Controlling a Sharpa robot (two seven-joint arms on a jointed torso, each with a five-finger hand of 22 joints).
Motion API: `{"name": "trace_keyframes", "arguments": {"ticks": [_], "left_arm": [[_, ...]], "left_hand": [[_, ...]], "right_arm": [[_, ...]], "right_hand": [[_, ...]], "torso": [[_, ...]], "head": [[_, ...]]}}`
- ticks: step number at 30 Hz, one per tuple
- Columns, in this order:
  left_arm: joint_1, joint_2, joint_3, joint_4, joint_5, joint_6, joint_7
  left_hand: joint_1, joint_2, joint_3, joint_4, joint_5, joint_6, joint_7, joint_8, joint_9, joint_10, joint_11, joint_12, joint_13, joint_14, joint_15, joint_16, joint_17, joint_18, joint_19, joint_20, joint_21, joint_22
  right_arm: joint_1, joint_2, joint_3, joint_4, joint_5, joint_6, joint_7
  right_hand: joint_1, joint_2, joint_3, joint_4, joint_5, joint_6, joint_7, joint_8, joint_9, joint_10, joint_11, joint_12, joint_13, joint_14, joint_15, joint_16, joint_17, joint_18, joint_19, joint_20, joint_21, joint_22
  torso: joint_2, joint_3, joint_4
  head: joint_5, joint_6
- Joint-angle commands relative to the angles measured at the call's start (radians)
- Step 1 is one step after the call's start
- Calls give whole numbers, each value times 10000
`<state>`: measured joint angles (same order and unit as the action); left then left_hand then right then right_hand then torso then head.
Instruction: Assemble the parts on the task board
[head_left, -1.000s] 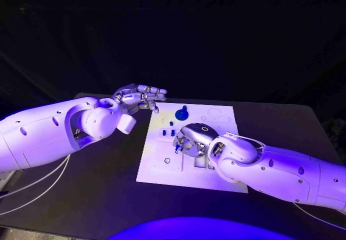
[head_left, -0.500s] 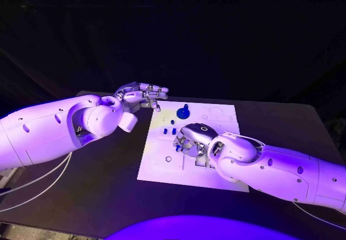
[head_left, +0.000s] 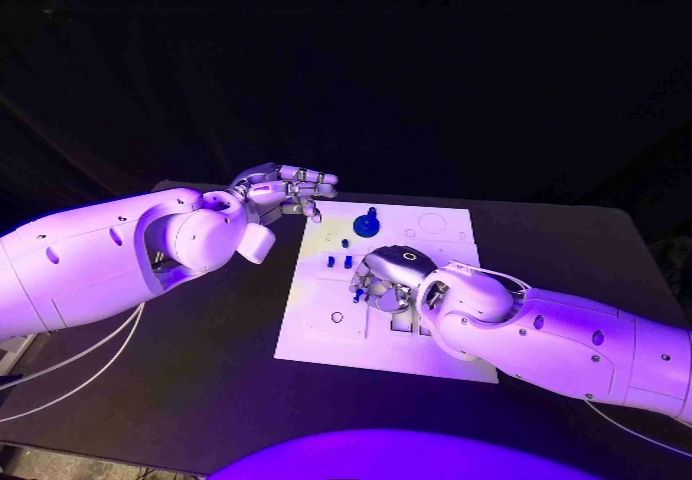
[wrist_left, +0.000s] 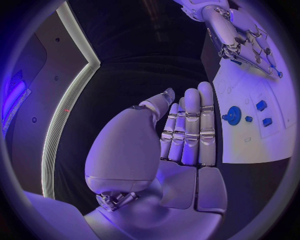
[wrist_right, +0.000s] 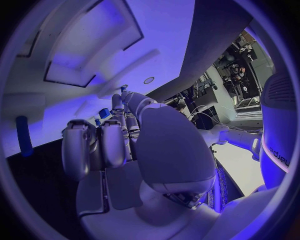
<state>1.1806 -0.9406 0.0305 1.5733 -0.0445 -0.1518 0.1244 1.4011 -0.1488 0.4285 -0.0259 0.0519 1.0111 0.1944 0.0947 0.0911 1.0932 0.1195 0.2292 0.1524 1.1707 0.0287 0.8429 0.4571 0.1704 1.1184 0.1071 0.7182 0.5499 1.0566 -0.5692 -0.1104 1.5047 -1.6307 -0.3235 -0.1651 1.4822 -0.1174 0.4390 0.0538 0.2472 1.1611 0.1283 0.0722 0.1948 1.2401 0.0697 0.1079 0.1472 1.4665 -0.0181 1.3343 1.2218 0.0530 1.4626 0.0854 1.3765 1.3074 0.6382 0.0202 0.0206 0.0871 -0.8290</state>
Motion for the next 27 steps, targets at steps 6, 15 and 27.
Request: {"name": "trace_keyframes", "arguments": {"ticks": [6, 15, 27], "left_arm": [[16, 26, 7, 18, -59, 246, 14], [16, 29, 7, 13, -66, 266, -6], [21, 21, 7, 5, -95, 286, -36]], "left_hand": [[47, 16, -32, -53, -4, -88, -1, 65, -14, -71, -25, 56, 7, -40, 1, -42, -15, 124, -77, 14, -68, -15], [47, 16, -32, -53, -4, -88, -1, 65, -14, -71, -25, 56, 7, -40, 1, -42, -15, 124, -77, 14, -68, -15], [45, 15, -44, -59, -3, -99, 1, 68, -18, -88, -23, 65, 7, -48, 4, -43, -28, 125, -83, 17, -75, -19]], "right_arm": [[-13, 59, -4, -40, -214, 388, -71], [-54, 152, -14, -42, -203, 427, -21], [-69, 162, -18, -62, -245, 606, -163]], "right_hand": [[-145, 6, 50, -13, 49, 51, 52, 28, 8, 30, -66, -12, 17, 351, 22, 32, 16, -79, 106, 35, 54, 1734], [-158, 6, 52, -17, 42, 54, 51, 29, 10, 33, -67, -14, 18, 351, 22, 34, 17, -78, 105, 35, 50, 1733], [-235, -4, 58, -47, 1, 48, 48, 22, 18, 30, -68, -36, 24, 344, 22, 12, -17, -73, 96, 37, 30, 1728]], "torso": [[-1, 1, 1], [-5, -4, 1], [-5, -8, 0]], "head": [[20, -40], [32, -81], [31, -91]]}}
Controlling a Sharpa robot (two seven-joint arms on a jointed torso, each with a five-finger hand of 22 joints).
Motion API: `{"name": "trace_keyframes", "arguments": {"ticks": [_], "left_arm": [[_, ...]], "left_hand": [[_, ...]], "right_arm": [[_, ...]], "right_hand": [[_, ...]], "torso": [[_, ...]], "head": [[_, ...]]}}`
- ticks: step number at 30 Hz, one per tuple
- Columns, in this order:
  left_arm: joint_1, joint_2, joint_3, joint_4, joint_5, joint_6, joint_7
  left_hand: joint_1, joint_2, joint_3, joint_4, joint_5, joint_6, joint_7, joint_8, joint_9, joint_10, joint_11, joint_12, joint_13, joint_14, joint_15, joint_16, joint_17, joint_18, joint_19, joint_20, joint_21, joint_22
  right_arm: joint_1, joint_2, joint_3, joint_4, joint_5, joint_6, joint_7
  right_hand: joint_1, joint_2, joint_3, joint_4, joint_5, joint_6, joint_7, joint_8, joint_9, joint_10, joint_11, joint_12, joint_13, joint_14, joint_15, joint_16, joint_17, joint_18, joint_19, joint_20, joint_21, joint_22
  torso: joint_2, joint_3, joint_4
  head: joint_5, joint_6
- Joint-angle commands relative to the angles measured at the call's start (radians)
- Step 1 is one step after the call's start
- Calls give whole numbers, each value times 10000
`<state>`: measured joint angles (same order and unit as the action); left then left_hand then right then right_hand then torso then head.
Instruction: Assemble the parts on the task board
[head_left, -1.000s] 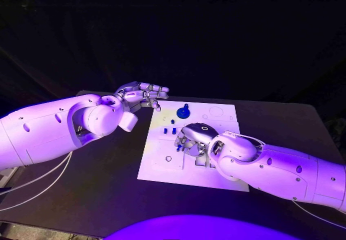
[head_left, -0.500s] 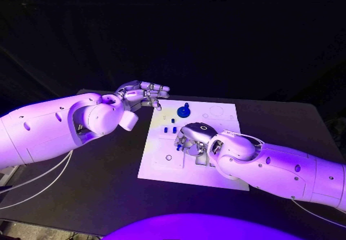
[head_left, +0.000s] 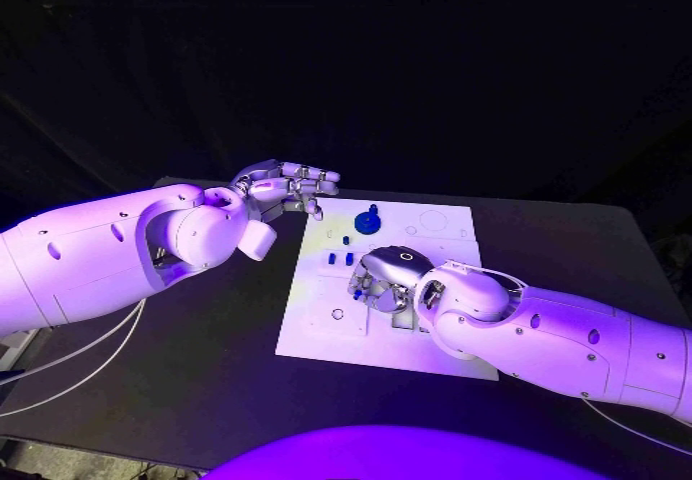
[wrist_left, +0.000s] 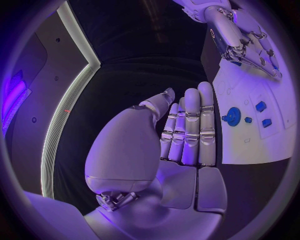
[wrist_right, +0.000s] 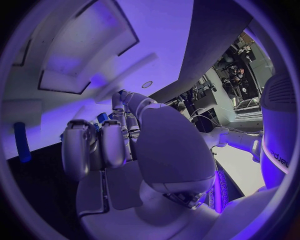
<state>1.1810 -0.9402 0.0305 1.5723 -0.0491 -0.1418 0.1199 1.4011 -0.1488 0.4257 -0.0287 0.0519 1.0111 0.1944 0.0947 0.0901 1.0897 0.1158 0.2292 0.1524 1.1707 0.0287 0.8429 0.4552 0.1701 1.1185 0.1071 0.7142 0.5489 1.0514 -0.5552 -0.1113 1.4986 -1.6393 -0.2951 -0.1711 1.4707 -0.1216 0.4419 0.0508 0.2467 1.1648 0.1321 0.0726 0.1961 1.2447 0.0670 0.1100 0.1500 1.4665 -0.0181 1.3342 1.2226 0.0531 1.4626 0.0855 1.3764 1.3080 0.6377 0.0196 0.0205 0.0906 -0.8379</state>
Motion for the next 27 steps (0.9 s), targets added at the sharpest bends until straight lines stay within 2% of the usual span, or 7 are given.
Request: {"name": "trace_keyframes", "arguments": {"ticks": [1, 4, 6, 9, 13, 19, 27], "left_arm": [[17, 17, 7, 16, -52, 186, 7], [20, 17, 7, 17, -61, 183, -3], [22, 17, 7, 17, -64, 186, -10], [24, 17, 7, 16, -67, 188, -24], [26, 16, 7, 14, -71, 196, -44], [27, 19, 7, 6, -55, 212, -73], [27, 1, 6, -3, -51, 223, -91]], "left_hand": [[45, 15, -16, -31, -3, -98, 2, 68, -8, -52, 14, 66, 7, -48, 4, -44, -8, 129, -83, 17, -36, -9], [45, 15, -16, -31, -3, -98, 2, 68, -8, -52, 14, 66, 7, -48, 4, -44, -8, 129, -83, 17, -36, -9], [45, 15, -16, -31, -3, -98, 2, 68, -8, -52, 14, 66, 7, -48, 4, -44, -8, 129, -83, 17, -36, -9], [45, 15, -16, -31, -3, -98, 2, 68, -8, -52, 14, 66, 7, -48, 4, -44, -8, 129, -83, 17, -36, -9], [45, 15, -16, -31, -3, -98, 2, 68, -8, -52, 14, 66, 7, -48, 4, -44, -8, 129, -83, 17, -36, -9], [50, 15, -25, -40, -3, -115, 6, 69, -14, -75, 19, 73, 5, -55, 6, -45, -21, 130, -89, 20, -43, -13], [50, 15, -25, -40, -3, -115, 6, 69, -14, -75, 19, 73, 5, -55, 6, -45, -21, 130, -89, 20, -43, -13]], "right_arm": [[-17, 27, -10, -7, -164, 366, -126], [-17, 56, -14, -44, -173, 524, -198], [-17, 72, -18, -75, -173, 561, -238], [-17, 80, -23, -117, -186, 453, -298], [-17, 56, -25, -117, -273, 159, -390], [-17, -61, -26, -19, -320, -134, -435], [96, -766, 19, 744, -313, -562, -472]], "right_hand": [[-176, 24, 25, -21, -16, -29, 22, -6, 0, -54, -28, -89, -9, 341, 30, 7, -32, -71, 88, 40, 15, 1716], [-476, -93, -20, 26, 87, -386, 147, -121, -79, -396, 94, -306, -73, 329, 132, -12, -64, -55, 37, 96, -89, 1677], [-763, -252, -102, 106, 174, -804, 288, -134, -187, -757, 224, -475, -154, 308, 251, -49, -119, -22, -51, 175, -264, 1602], [-1016, -430, -231, 132, 177, -1198, 429, -117, -311, -1283, 401, -478, -273, 254, 380, -155, -272, 50, -226, 295, -613, 1449], [-1117, -510, -337, 104, 178, -1344, 431, -106, -373, -1543, 450, -440, -329, 215, 417, -238, -390, 95, -318, 359, -805, 1365], [-1136, -507, -358, 99, 187, -1354, 422, -96, -384, -1577, 450, -422, -336, 199, 420, -278, -446, 114, -356, 369, -886, 1329], [-1148, -481, -389, 75, 225, -1284, 378, -52, -386, -1541, 418, -334, -328, 193, 403, -294, -471, 123, -357, 379, -907, 1320]], "torso": [[-1, 0, -1], [-2, 1, -5], [0, 1, -5], [1, 3, -7], [0, 5, -6], [-3, 11, -6], [-7, 3, -26]], "head": [[-6, -3], [-14, 10], [-17, 17], [-17, 24], [-23, 28], [-44, 64], [-87, 122]]}}
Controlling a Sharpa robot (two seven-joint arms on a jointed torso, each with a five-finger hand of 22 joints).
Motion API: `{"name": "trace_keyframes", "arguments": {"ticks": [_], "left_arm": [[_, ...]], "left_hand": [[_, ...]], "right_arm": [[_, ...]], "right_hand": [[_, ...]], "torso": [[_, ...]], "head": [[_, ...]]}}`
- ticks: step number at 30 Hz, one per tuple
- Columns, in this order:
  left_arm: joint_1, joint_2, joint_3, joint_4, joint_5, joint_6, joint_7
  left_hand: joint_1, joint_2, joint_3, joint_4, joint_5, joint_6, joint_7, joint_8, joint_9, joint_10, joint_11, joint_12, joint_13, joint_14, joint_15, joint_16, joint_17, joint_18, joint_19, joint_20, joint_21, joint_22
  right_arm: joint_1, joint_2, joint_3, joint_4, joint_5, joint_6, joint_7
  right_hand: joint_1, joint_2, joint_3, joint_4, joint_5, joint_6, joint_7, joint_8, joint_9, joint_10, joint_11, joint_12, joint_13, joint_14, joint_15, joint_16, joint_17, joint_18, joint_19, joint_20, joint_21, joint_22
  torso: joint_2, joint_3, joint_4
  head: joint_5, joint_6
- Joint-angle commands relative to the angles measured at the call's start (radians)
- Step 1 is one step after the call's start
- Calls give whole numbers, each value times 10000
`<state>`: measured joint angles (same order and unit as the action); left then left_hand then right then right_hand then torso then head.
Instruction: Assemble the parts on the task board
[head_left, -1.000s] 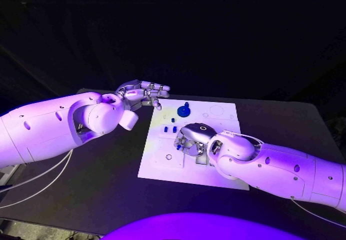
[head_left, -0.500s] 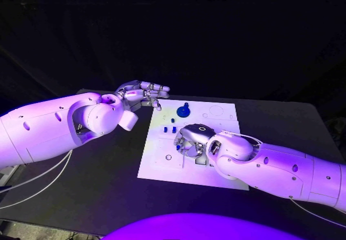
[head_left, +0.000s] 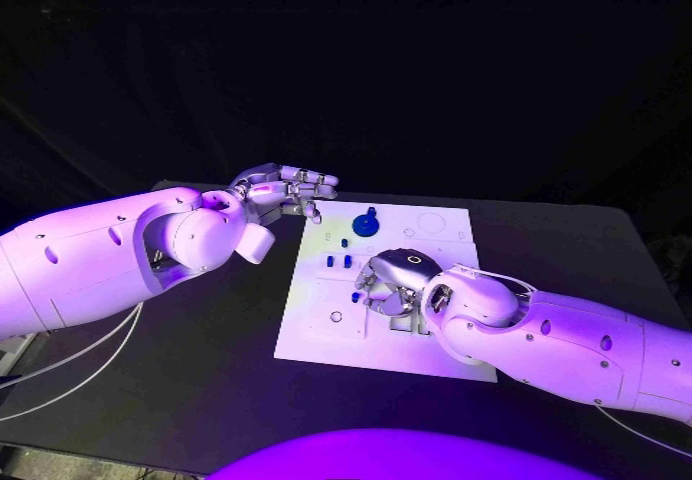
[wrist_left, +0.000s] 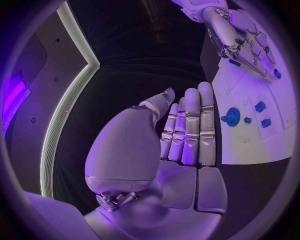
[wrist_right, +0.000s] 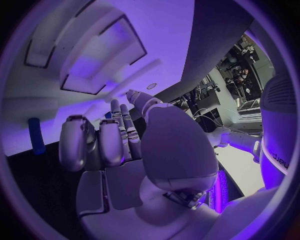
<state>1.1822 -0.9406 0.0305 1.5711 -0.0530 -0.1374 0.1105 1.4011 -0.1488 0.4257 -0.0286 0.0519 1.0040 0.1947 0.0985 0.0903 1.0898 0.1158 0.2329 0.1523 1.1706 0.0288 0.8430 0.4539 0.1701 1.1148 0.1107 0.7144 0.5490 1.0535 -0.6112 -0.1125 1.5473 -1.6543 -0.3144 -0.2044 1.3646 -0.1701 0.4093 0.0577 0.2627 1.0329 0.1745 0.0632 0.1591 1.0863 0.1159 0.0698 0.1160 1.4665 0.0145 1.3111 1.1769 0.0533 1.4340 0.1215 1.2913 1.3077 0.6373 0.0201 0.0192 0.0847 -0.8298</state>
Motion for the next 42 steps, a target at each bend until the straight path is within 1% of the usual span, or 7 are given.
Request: {"name": "trace_keyframes", "arguments": {"ticks": [1, 7, 14, 18, 22, 31, 42], "left_arm": [[16, 0, 6, 9, -11, 180, 0], [16, -34, 3, 12, -11, 179, -1], [15, -48, -2, 3, -11, 180, -4], [14, -43, -4, -4, -11, 195, -5], [14, -33, -5, -1, -11, 212, -11], [14, -37, -7, 5, -56, 267, -53], [14, -46, -8, 9, -107, 294, -69]], "left_hand": [[50, 16, -26, -40, -3, -45, 3, 31, -16, -76, 19, 36, 6, -54, 5, -45, -8, 130, -52, -17, -45, -14], [50, 16, -26, -40, -3, -45, 3, 31, -16, -76, 19, 36, 6, -54, 5, -45, -8, 130, -52, -17, -45, -14], [50, 16, -26, -40, -3, -45, 3, 31, -16, -76, 19, 36, 6, -54, 5, -45, -8, 130, -52, -17, -45, -14], [52, 19, -33, -46, -3, -54, 5, 34, -20, -89, 22, 45, 6, -58, 7, -45, -18, 131, -54, -14, -49, -16], [52, 19, -33, -46, -3, -54, 5, 34, -20, -89, 22, 45, 6, -58, 7, -45, -18, 131, -54, -14, -49, -16], [51, 17, -41, -49, -4, -58, 5, 37, -22, -95, 23, 51, 6, -61, 9, -44, -24, 131, -56, -13, -52, -18], [49, 15, -45, -50, -4, -61, 5, 37, -23, -99, 24, 54, 6, -63, 10, -45, -27, 131, -58, -12, -54, -19]], "right_arm": [[126, -346, 46, 389, -129, -397, -151], [604, -1164, 136, 925, 92, -227, -281], [1203, -1841, 171, 707, 221, 247, -299], [1273, -1931, 174, 587, 319, 440, -178], [1271, -1908, 169, 487, 321, 678, -174], [1191, -1754, 145, 185, 176, 1285, -300], [1089, -1443, 116, -202, 169, 1485, -309]], "right_hand": [[-88, 15, -69, -1, 76, 65, -58, 55, -16, 72, -82, 102, 17, 193, 69, -66, -19, 119, -62, 17, -47, 1329], [-168, -17, -146, -1, 82, 103, -100, 56, -33, 151, -121, 216, 29, 191, 39, -80, -42, 116, -39, 3, -33, 1337], [-398, -209, -602, 28, 141, -95, -215, 7, -129, -152, -166, 255, -11, 193, 6, -94, -64, 143, -91, -28, -194, 1271], [-369, -199, -764, 0, 182, -165, -256, 7, -164, -279, -170, 281, -21, 183, -3, -131, -114, 158, -120, -38, -284, 1233], [-350, -183, -859, -15, 194, -188, -286, 13, -181, -360, -170, 296, -29, 177, -6, -153, -144, 167, -138, -41, -340, 1209], [-333, -150, -955, -24, 202, -216, -330, 15, -199, -418, -167, 328, -32, 167, -4, -184, -185, 186, -176, -42, -441, 1165], [-224, 77, -1056, -46, 279, -118, -338, 65, -211, -287, -216, 546, 3, 164, -41, -219, -226, 186, -157, -67, -468, 1158]], "torso": [[-4, -2, -8], [0, -5, -17], [-21, -41, -43], [8, -15, -34], [-19, -35, -22], [-10, -36, -16], [-16, -33, -10]], "head": [[-52, 59], [-232, 188], [-404, 299], [-436, 338], [-457, 314], [-462, 271], [-453, 252]]}}
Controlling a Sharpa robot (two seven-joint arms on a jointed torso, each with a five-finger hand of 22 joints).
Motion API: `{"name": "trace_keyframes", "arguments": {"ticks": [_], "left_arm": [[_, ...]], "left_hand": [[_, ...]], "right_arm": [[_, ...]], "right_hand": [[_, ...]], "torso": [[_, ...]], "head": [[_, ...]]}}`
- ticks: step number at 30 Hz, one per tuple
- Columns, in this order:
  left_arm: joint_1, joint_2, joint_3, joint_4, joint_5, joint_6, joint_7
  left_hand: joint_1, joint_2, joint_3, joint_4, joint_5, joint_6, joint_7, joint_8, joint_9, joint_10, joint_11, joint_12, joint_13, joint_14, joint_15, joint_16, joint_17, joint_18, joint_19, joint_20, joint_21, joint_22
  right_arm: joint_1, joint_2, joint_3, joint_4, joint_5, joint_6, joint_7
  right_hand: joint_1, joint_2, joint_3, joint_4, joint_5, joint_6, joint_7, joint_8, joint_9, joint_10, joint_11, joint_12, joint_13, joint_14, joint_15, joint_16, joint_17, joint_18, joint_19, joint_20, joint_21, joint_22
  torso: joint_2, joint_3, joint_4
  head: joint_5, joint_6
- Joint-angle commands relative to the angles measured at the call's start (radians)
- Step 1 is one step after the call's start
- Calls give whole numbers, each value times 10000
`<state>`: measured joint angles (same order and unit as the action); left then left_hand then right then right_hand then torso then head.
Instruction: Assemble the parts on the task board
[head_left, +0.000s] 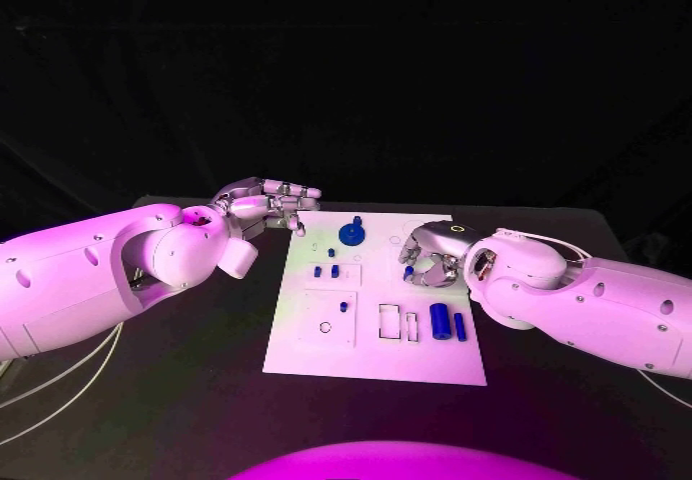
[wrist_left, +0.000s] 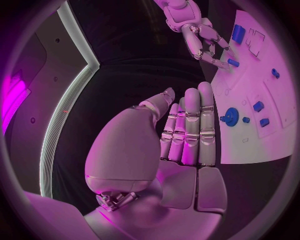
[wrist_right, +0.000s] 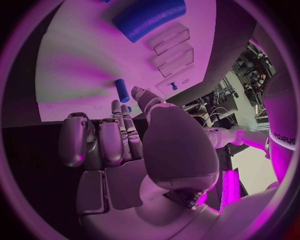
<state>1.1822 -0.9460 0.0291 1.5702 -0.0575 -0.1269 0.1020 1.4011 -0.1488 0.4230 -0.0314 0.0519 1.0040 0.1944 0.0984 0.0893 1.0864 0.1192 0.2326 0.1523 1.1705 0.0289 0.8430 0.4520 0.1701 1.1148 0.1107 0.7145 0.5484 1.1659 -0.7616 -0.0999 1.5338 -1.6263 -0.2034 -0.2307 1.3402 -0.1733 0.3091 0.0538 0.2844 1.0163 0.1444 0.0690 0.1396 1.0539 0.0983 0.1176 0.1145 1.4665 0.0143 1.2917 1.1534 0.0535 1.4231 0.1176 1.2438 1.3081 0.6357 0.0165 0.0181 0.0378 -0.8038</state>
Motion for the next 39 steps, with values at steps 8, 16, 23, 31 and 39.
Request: {"name": "trace_keyframes", "arguments": {"ticks": [8, 16, 23, 31, 39], "left_arm": [[13, 4, 6, 19, -69, 176, 8], [13, 2, 6, 14, -70, 169, -4], [13, 2, 6, 8, -71, 183, -35], [13, 2, 6, 7, -71, 193, -62], [13, -1, 6, 2, -71, 195, -73]], "left_hand": [[49, 15, -18, -23, -4, -61, 8, 37, -13, -66, -10, 56, 6, -63, 10, -45, -8, 131, -58, -12, -55, -12], [46, 23, -25, -23, -3, -70, 10, 41, -16, -78, -7, 64, 5, -69, 13, -46, -18, 130, -62, -9, -60, -15], [46, 23, -25, -23, -3, -70, 10, 41, -16, -78, -7, 64, 5, -69, 13, -46, -18, 130, -62, -9, -60, -15], [40, 31, -32, -20, -3, -78, 14, 43, -20, -92, -4, 70, 4, -75, 16, -47, -27, 130, -66, -6, -66, -18], [40, 31, -32, -20, -3, -78, 14, 43, -20, -92, -4, 70, 4, -75, 16, -47, -27, 130, -66, -6, -66, -18]], "right_arm": [[-120, 197, -24, -225, -85, 456, -24], [-143, 215, -26, -335, -167, 464, -166], [-148, 216, -27, -403, -326, 446, -267], [-151, 225, -27, -393, -358, 453, -250], [-159, 214, -27, -330, -329, 433, -209]], "right_hand": [[207, 506, 169, -17, -189, 443, -43, 146, 29, 599, -143, 396, 70, 219, -130, 68, 136, 72, 231, -94, 513, 1393], [411, 770, 534, -88, -426, 852, -118, 254, 81, 1188, -301, 531, 111, 290, -252, 216, 315, -19, 448, -214, 943, 1609], [506, 703, 659, -202, -518, 867, -106, 214, 70, 1172, -291, 440, 80, 287, -253, 214, 308, -23, 451, -233, 948, 1624], [432, 564, 680, -219, -550, 813, -69, 144, 43, 1102, -244, 339, 44, 275, -219, 191, 275, -16, 429, -219, 901, 1615], [435, 482, 700, -261, -552, 751, -71, 89, 20, 1126, -248, 318, 38, 269, -216, 183, 264, -19, 435, -213, 914, 1628]], "torso": [[1, 7, -15], [-2, 5, -21], [-2, 8, -17], [-1, 2, -21], [-8, 1, -11]], "head": [[42, -23], [29, -33], [20, -36], [3, -44], [2, -60]]}}
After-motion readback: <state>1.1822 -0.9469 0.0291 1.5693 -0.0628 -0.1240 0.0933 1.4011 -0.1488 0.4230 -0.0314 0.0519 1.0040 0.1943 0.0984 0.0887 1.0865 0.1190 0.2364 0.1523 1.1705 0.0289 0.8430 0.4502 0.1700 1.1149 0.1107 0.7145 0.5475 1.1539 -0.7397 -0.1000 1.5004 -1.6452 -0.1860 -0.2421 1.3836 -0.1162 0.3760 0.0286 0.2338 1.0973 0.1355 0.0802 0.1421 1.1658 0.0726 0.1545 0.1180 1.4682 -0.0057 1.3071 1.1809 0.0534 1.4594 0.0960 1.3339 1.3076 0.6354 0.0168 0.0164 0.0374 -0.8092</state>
